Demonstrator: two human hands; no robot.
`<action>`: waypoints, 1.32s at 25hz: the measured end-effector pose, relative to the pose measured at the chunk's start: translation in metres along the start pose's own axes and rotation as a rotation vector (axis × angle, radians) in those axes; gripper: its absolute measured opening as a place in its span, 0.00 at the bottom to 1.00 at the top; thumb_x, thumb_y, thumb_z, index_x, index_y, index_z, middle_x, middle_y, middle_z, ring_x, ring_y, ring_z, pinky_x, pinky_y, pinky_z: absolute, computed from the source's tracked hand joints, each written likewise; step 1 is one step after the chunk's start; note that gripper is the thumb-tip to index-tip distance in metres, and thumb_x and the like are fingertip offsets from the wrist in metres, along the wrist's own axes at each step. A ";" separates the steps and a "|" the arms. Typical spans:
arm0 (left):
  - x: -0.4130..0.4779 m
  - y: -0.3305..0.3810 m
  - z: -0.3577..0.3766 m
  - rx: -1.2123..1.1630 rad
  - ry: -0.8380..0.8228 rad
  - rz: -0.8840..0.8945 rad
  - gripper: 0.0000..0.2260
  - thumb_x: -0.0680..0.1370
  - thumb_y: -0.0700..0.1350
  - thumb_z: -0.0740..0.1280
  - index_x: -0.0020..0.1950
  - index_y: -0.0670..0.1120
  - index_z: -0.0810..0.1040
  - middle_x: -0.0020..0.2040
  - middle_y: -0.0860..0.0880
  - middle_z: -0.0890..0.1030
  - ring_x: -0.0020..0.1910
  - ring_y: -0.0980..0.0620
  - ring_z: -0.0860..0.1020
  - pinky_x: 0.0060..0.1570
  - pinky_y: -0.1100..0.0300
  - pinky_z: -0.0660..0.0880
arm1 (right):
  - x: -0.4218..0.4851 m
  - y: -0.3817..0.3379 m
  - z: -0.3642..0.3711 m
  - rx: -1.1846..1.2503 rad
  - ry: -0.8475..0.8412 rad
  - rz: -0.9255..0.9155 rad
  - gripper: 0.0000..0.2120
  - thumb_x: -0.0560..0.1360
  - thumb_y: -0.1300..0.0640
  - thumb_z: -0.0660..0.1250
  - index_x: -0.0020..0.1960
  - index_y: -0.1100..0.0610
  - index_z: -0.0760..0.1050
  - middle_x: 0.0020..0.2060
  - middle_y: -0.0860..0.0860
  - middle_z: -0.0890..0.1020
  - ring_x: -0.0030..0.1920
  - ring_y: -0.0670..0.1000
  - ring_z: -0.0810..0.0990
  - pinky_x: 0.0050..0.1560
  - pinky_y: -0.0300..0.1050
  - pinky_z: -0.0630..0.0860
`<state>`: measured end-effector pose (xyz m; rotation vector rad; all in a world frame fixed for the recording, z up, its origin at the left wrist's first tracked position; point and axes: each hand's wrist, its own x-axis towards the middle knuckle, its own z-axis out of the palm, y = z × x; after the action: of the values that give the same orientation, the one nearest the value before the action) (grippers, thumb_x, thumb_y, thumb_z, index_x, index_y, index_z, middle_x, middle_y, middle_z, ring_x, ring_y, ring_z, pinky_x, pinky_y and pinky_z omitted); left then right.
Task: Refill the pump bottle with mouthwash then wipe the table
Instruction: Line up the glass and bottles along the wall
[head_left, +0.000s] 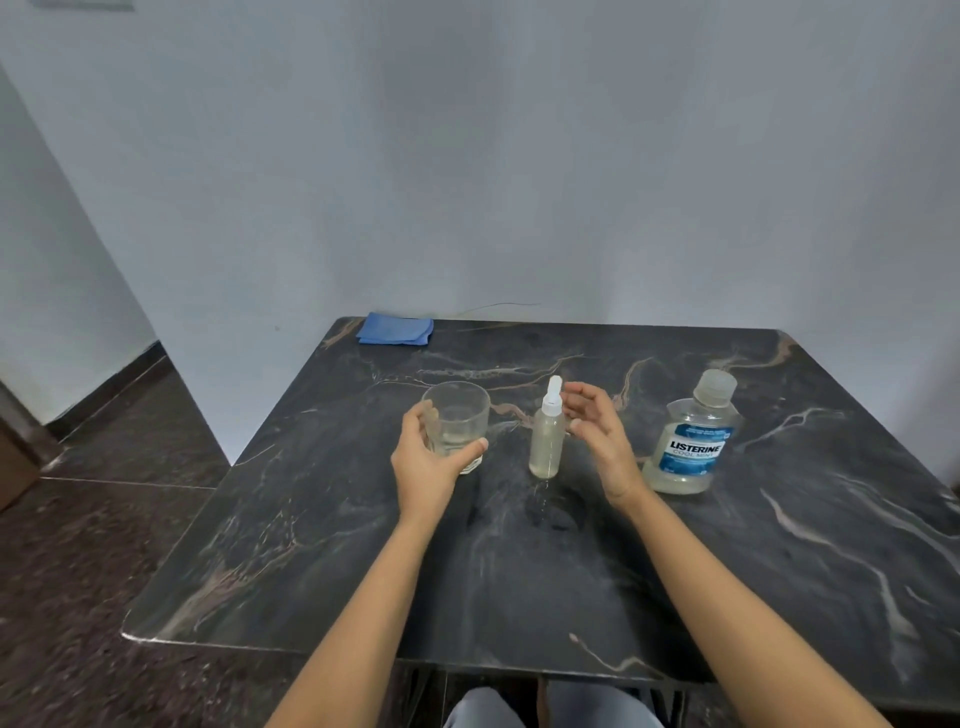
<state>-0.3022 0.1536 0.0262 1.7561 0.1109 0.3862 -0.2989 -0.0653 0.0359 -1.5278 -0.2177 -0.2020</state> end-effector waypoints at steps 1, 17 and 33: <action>-0.004 -0.001 0.000 0.009 -0.008 0.001 0.37 0.61 0.46 0.82 0.67 0.49 0.71 0.59 0.56 0.76 0.51 0.65 0.74 0.45 0.83 0.65 | -0.005 -0.001 0.001 -0.068 -0.051 -0.005 0.21 0.71 0.61 0.62 0.63 0.49 0.69 0.59 0.46 0.78 0.60 0.44 0.76 0.59 0.37 0.74; -0.003 -0.025 -0.006 -0.040 -0.050 -0.019 0.39 0.65 0.45 0.80 0.71 0.51 0.65 0.68 0.55 0.72 0.61 0.64 0.71 0.56 0.77 0.65 | 0.017 -0.025 0.025 -0.524 0.032 -0.232 0.20 0.68 0.46 0.66 0.57 0.50 0.67 0.50 0.50 0.74 0.48 0.45 0.74 0.47 0.37 0.72; -0.002 -0.029 -0.005 -0.055 -0.068 0.003 0.38 0.64 0.48 0.80 0.69 0.58 0.66 0.65 0.62 0.71 0.63 0.62 0.72 0.62 0.65 0.68 | 0.041 -0.049 0.058 -0.905 -0.574 -0.231 0.39 0.70 0.61 0.65 0.72 0.34 0.54 0.26 0.59 0.68 0.27 0.49 0.65 0.34 0.43 0.68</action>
<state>-0.3014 0.1640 -0.0013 1.7135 0.0484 0.3284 -0.2735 -0.0090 0.0953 -2.4428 -0.8452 -0.0274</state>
